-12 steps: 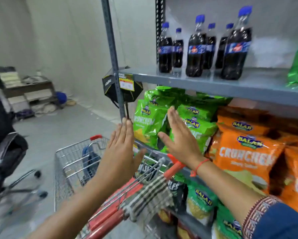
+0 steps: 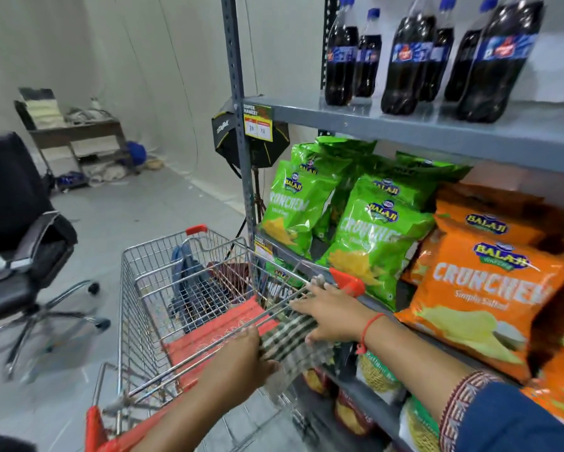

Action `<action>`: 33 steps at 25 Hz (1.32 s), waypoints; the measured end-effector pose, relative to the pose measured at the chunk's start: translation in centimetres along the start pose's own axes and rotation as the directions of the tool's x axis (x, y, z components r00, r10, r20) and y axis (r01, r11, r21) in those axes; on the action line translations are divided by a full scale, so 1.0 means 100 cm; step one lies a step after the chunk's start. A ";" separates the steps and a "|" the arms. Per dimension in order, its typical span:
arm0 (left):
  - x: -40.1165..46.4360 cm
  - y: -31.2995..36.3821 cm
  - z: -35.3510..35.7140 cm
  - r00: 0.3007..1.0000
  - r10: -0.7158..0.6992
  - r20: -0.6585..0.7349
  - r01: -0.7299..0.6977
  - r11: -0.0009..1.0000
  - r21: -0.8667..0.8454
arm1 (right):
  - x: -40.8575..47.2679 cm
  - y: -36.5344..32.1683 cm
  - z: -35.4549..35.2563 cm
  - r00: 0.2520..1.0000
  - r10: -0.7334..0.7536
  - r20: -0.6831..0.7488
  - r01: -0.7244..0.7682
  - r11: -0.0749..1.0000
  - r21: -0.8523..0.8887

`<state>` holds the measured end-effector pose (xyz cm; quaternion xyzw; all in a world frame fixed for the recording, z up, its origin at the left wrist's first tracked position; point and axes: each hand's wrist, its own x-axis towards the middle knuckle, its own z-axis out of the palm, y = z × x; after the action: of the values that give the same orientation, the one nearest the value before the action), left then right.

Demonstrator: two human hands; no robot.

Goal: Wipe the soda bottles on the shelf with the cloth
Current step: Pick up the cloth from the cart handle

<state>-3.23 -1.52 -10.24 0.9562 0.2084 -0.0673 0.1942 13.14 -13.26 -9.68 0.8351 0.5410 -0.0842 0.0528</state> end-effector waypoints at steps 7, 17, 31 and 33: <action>0.000 -0.001 -0.008 0.988 0.052 -0.144 -0.060 0.997 -0.052 | -0.002 -0.007 -0.007 0.986 0.003 -0.169 -0.014 0.998 -0.064; -0.008 0.051 -0.075 0.954 0.181 -0.238 -0.248 0.924 -0.290 | -0.062 -0.004 -0.116 0.940 0.009 -0.342 0.064 0.978 0.201; 0.044 0.187 -0.206 0.730 0.498 -0.468 -0.636 0.244 -0.732 | -0.110 -0.014 -0.165 -0.079 0.321 -0.944 -0.216 0.919 0.330; 0.048 0.200 -0.218 0.687 0.551 -0.473 -0.646 0.165 -0.746 | -0.087 -0.013 -0.164 -0.067 0.361 -0.930 -0.215 0.905 0.367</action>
<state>10.61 -7.78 15.59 0.7137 -0.1733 0.1759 0.6555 9.87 -17.60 8.17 0.7446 0.2245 0.5096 -0.3681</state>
